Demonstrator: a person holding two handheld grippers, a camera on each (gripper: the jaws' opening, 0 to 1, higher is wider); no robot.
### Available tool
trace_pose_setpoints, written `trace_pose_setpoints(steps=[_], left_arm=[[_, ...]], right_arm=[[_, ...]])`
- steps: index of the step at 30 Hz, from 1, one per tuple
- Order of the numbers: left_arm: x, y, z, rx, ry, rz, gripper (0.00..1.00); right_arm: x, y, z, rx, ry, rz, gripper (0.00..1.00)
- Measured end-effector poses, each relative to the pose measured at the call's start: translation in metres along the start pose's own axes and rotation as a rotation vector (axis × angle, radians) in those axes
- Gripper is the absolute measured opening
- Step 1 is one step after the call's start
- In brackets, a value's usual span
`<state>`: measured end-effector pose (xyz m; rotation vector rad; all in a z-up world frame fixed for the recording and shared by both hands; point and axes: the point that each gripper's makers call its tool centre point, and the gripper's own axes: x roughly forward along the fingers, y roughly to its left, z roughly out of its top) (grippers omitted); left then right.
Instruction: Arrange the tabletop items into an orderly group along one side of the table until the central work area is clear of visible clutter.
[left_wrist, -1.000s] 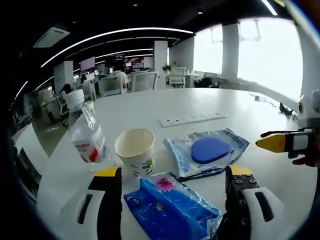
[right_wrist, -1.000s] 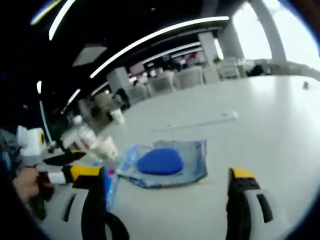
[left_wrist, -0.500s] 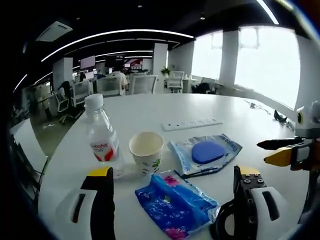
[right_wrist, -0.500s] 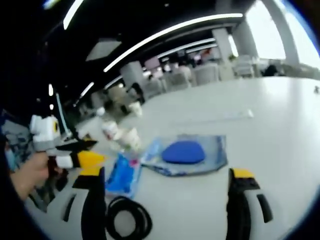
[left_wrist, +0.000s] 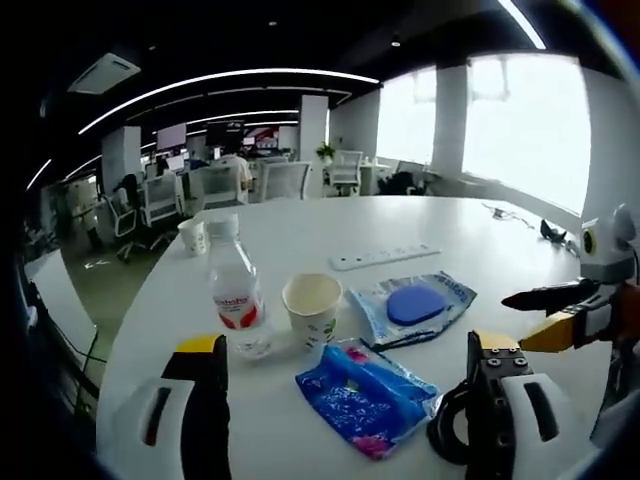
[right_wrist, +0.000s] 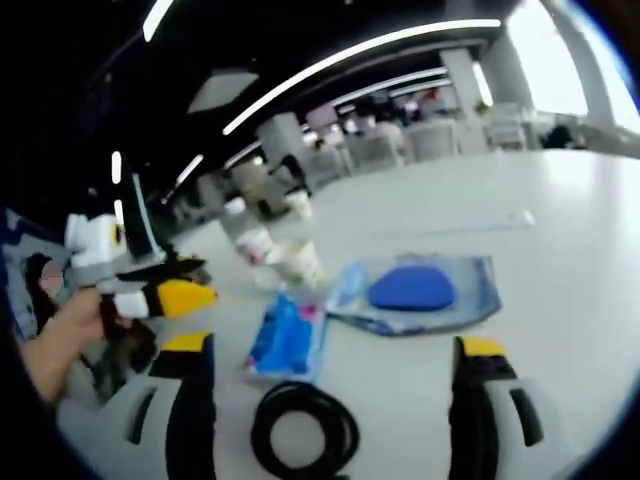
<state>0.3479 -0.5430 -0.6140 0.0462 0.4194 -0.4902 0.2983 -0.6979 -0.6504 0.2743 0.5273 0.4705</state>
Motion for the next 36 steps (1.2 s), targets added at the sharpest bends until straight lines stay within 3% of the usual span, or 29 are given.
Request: trace_pose_setpoints(steps=[11, 28, 36], left_arm=[[-0.021, 0.016, 0.003, 0.025, -0.023, 0.022, 0.97], [-0.04, 0.028, -0.014, 0.048, -0.019, 0.018, 0.96], [-0.046, 0.026, -0.024, 0.076, -0.025, -0.006, 0.96]], right_arm=[[0.02, 0.036, -0.016, -0.012, 0.043, 0.047, 0.83], [0.051, 0.057, -0.038, -0.023, 0.104, 0.069, 0.6], [0.067, 0.063, -0.049, -0.071, 0.138, 0.069, 0.52]])
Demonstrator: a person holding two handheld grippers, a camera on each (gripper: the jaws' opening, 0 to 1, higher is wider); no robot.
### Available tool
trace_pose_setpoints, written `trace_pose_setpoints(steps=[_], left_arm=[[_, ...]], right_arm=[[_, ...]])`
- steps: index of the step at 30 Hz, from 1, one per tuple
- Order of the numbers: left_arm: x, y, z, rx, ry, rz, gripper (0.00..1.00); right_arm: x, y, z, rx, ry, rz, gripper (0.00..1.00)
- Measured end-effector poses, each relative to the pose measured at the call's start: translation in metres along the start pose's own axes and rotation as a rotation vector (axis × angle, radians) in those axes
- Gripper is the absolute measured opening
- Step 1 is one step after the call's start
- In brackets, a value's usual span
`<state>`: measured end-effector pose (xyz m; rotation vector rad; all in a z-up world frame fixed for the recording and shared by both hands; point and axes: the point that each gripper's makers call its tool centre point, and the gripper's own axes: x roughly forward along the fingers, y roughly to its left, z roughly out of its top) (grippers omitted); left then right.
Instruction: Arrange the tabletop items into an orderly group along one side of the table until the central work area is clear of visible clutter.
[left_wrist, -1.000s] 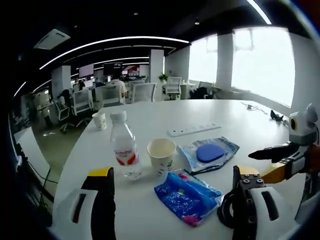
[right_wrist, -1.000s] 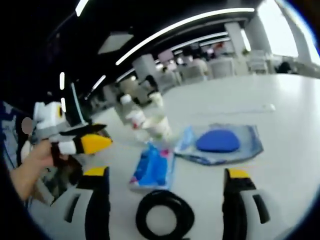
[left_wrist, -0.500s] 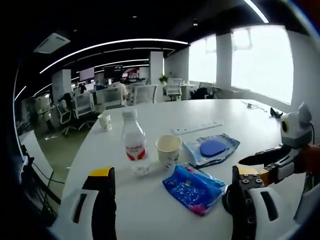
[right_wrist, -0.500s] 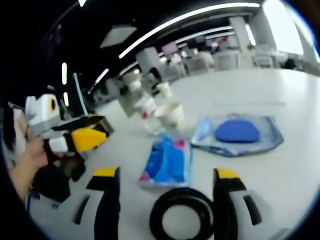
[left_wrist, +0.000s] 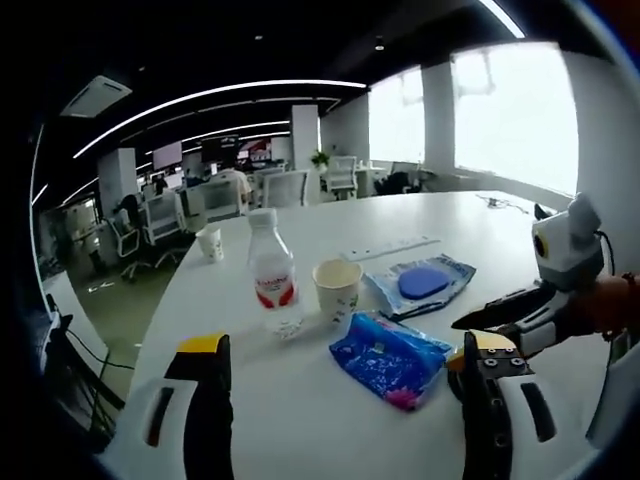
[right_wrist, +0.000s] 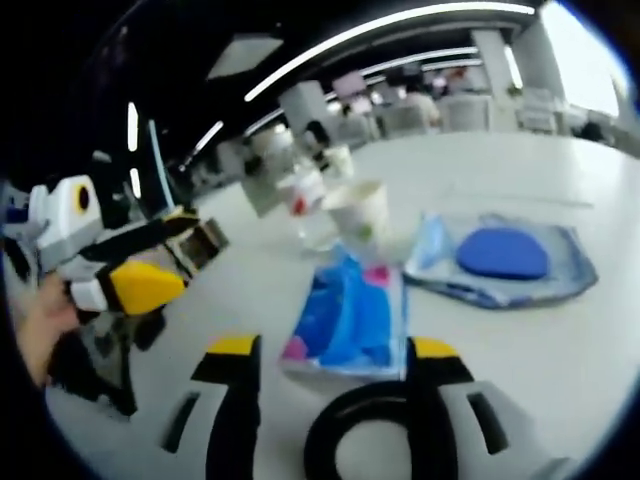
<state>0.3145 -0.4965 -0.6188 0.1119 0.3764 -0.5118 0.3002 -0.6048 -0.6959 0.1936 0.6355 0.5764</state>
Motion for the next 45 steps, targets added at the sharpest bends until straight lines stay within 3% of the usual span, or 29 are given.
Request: trace_pose_setpoints(steps=[10, 17, 23, 30, 36, 45], left_arm=[[-0.005, 0.001, -0.005, -0.004, -0.001, 0.011, 0.94], [-0.007, 0.004, -0.013, 0.036, 0.029, 0.025, 0.92], [-0.01, 0.005, -0.02, 0.034, 0.04, 0.029, 0.9], [-0.013, 0.008, -0.023, 0.016, 0.043, 0.029, 0.88], [-0.018, 0.013, -0.023, 0.009, 0.037, 0.035, 0.87], [-0.022, 0.016, -0.022, 0.008, 0.032, 0.033, 0.82]], right_arm=[[0.019, -0.002, 0.0, 0.027, 0.02, -0.029, 0.38], [0.031, 0.0, -0.007, 0.05, 0.056, -0.05, 0.33], [0.036, -0.006, -0.01, 0.087, 0.078, -0.096, 0.28], [0.036, -0.012, -0.012, 0.148, 0.094, -0.145, 0.15], [0.037, -0.008, -0.011, 0.167, 0.102, -0.135, 0.02], [0.035, -0.003, -0.01, 0.15, 0.11, -0.115, 0.0]])
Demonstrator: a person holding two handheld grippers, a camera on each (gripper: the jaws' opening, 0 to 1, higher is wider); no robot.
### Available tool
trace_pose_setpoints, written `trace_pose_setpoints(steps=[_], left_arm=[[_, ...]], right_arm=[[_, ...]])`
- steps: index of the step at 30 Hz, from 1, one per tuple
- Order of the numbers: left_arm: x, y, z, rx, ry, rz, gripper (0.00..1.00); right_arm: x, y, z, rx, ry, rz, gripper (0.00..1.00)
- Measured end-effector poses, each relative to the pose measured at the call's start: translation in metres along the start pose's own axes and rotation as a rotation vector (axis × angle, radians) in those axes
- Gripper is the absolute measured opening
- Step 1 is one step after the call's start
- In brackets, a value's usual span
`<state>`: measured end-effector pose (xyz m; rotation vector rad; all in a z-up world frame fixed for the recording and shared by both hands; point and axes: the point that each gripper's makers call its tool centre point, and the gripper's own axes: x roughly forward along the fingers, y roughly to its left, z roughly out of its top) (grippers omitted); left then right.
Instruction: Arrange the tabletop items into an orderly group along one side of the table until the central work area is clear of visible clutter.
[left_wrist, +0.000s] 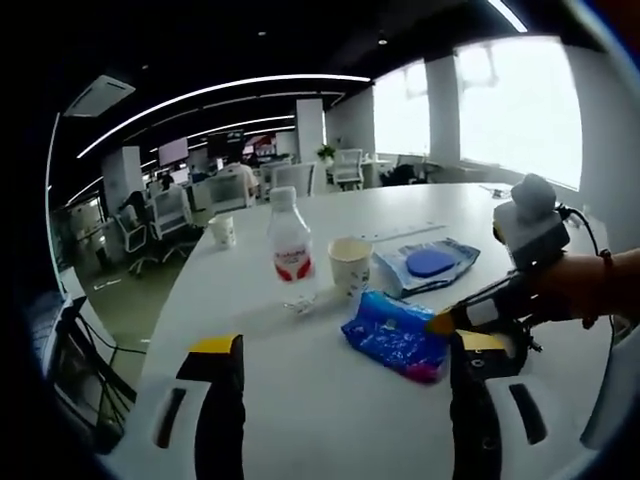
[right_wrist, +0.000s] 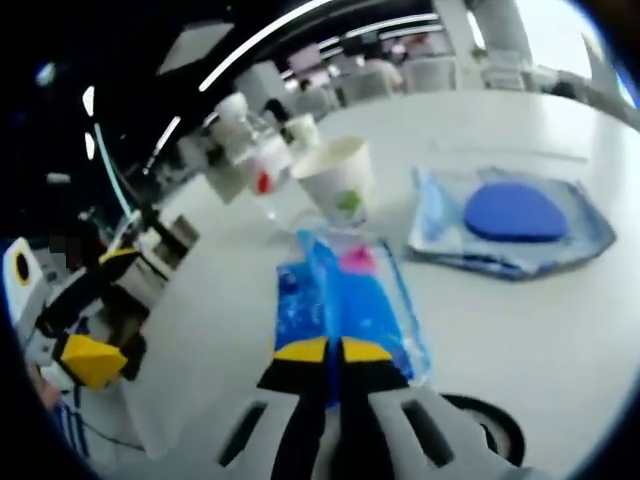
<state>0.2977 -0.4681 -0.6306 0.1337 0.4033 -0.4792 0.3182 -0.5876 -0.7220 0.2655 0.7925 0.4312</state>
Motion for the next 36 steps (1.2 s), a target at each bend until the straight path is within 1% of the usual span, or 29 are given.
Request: trace_pose_setpoints(steps=[2, 8, 15, 18, 20, 22, 23, 26, 31, 34, 36], left_arm=[[0.0, 0.0, 0.0, 0.004, 0.003, -0.003, 0.78], [0.0, -0.005, 0.001, 0.003, -0.001, -0.014, 0.76], [-0.001, -0.012, 0.004, 0.022, -0.005, -0.033, 0.73], [-0.002, -0.016, 0.004, 0.025, -0.004, -0.043, 0.72], [-0.003, -0.019, 0.003, 0.027, 0.0, -0.056, 0.71], [-0.004, -0.023, 0.002, 0.026, 0.005, -0.069, 0.67], [-0.004, -0.024, 0.001, 0.028, 0.005, -0.073, 0.66], [-0.005, -0.029, -0.002, 0.031, 0.011, -0.088, 0.65], [-0.006, -0.037, -0.006, 0.037, 0.023, -0.109, 0.63], [-0.005, -0.043, -0.01, 0.039, 0.03, -0.124, 0.62], [-0.004, -0.047, -0.015, 0.039, 0.043, -0.142, 0.61]], right_arm=[[-0.003, 0.001, 0.0, -0.008, 0.0, 0.0, 0.0], [-0.011, 0.009, 0.005, -0.058, -0.007, 0.038, 0.0], [-0.028, 0.014, 0.006, -0.112, 0.012, 0.071, 0.0], [-0.036, 0.017, 0.006, -0.123, 0.023, 0.086, 0.0], [-0.042, 0.018, 0.002, -0.148, 0.044, 0.091, 0.0], [-0.048, 0.019, -0.003, -0.171, 0.072, 0.104, 0.0], [-0.051, 0.019, -0.005, -0.171, 0.075, 0.107, 0.0], [-0.06, 0.018, -0.011, -0.21, 0.101, 0.108, 0.0], [-0.073, 0.021, -0.023, -0.268, 0.146, 0.142, 0.0], [-0.079, 0.022, -0.028, -0.27, 0.164, 0.16, 0.0], [-0.084, 0.023, -0.032, -0.273, 0.174, 0.172, 0.0]])
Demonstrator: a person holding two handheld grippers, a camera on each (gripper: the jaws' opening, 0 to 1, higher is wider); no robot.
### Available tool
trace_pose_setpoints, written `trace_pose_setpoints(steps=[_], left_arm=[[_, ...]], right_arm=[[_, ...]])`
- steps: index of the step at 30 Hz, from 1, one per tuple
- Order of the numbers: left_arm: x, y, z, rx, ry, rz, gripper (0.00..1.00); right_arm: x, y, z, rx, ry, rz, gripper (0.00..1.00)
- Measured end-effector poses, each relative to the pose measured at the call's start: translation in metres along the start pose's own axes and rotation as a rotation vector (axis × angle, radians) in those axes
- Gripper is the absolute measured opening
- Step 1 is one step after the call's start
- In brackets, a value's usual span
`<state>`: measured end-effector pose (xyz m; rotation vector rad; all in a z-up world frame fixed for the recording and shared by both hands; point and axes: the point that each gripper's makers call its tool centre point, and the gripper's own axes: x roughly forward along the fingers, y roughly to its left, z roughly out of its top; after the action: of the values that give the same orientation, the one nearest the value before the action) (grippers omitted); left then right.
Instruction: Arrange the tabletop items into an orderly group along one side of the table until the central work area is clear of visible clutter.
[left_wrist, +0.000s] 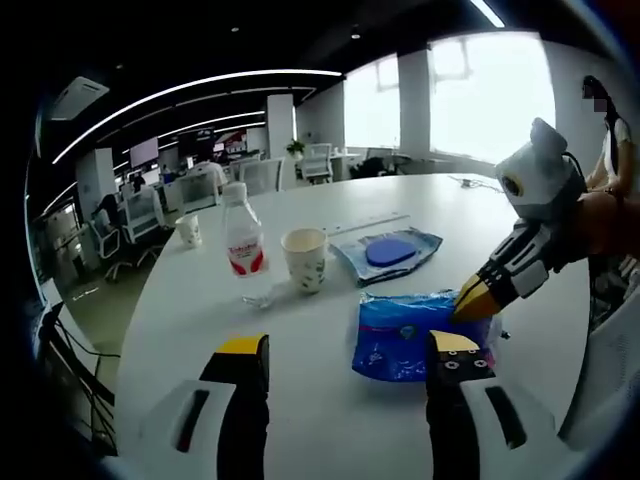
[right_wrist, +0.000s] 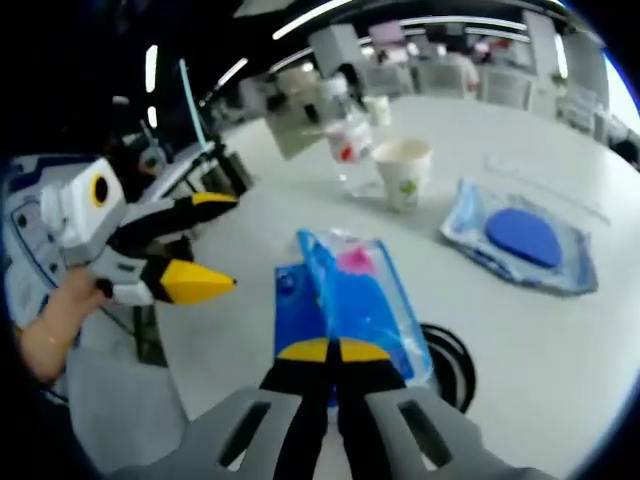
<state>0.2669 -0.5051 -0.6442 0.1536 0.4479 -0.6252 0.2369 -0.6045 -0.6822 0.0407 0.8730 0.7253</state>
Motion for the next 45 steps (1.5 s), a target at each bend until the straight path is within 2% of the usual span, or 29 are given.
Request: trace_pose_setpoints(steps=[4, 10, 13, 17, 24, 33, 37, 42, 45], left_arm=[[0.005, -0.009, -0.013, -0.051, 0.03, -0.056, 0.54], [0.009, -0.019, -0.026, -0.042, 0.059, -0.093, 0.48], [0.011, -0.022, -0.034, -0.031, 0.077, -0.099, 0.45], [0.014, -0.029, -0.04, -0.044, 0.085, -0.133, 0.4], [0.02, -0.042, -0.058, -0.018, 0.152, -0.166, 0.26], [0.022, -0.051, -0.066, -0.01, 0.175, -0.192, 0.21], [0.022, -0.054, -0.066, -0.014, 0.173, -0.202, 0.21], [0.02, -0.054, -0.066, -0.015, 0.174, -0.205, 0.22], [0.02, -0.055, -0.066, -0.018, 0.173, -0.202, 0.23]], right_arm=[[-0.005, 0.004, -0.007, -0.023, -0.004, 0.038, 0.0], [-0.01, 0.004, -0.024, -0.039, 0.023, 0.059, 0.0], [-0.013, 0.001, -0.035, -0.12, 0.062, 0.044, 0.0], [-0.014, -0.002, -0.044, -0.171, 0.095, 0.029, 0.0], [-0.014, -0.002, -0.049, -0.198, 0.107, 0.036, 0.0], [-0.013, -0.003, -0.054, -0.202, 0.106, 0.035, 0.0], [-0.014, -0.003, -0.053, -0.188, 0.091, 0.026, 0.02], [-0.021, -0.005, -0.046, -0.125, 0.017, -0.009, 0.14], [-0.028, -0.008, -0.042, -0.109, -0.027, -0.054, 0.22]])
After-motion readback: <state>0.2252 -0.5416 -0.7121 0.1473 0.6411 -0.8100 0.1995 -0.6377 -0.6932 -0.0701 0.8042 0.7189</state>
